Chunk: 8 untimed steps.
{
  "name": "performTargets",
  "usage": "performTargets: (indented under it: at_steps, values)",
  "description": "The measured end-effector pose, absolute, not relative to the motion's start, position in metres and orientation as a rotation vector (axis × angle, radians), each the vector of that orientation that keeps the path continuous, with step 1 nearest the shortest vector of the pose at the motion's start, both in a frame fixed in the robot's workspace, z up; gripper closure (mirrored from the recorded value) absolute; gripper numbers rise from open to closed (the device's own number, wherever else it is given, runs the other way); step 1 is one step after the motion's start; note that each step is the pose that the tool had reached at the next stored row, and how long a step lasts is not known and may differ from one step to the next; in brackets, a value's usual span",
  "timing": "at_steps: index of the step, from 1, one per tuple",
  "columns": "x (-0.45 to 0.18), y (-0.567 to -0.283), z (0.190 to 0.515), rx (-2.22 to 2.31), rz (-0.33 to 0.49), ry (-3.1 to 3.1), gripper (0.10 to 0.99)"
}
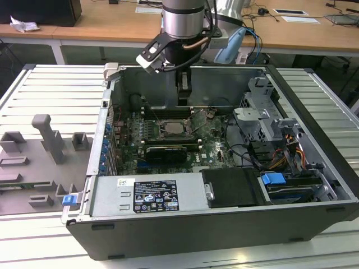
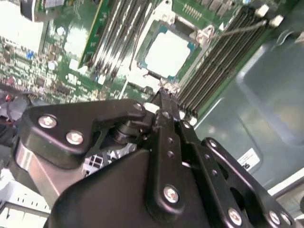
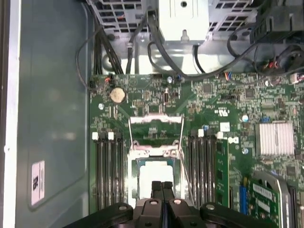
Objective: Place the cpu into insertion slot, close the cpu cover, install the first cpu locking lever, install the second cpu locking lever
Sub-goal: 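Close the cpu cover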
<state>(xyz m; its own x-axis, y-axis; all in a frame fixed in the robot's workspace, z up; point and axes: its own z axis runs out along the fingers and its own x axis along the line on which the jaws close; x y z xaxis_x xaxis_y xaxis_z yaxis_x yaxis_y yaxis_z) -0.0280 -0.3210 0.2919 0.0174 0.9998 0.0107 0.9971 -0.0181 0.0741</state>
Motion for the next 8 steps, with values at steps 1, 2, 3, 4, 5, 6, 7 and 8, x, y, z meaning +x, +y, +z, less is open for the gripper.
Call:
performTargets:
  at_steps: [1, 2, 3, 4, 5, 6, 7, 8]
  values:
    - [-0.0245, -0.3210, 0.2918, 2.208, 0.092, 2.169, 0.980]
    - [-0.0205, -0.3210, 0.2915, 2.208, 0.092, 2.169, 0.980]
    - [-0.0174, -0.3211, 0.2911, 2.208, 0.092, 2.169, 0.980]
    - [-0.0168, -0.3214, 0.2907, 2.208, 0.093, 2.169, 0.980]
    - [-0.0169, -0.3214, 0.2880, 2.208, 0.093, 2.169, 0.980]
    - [-0.0169, -0.3214, 0.2861, 2.208, 0.093, 2.169, 0.980]
    - [-0.0168, -0.3214, 0.2840, 2.208, 0.093, 2.169, 0.980]
    - [-0.0168, -0.3214, 0.2820, 2.208, 0.093, 2.169, 0.980]
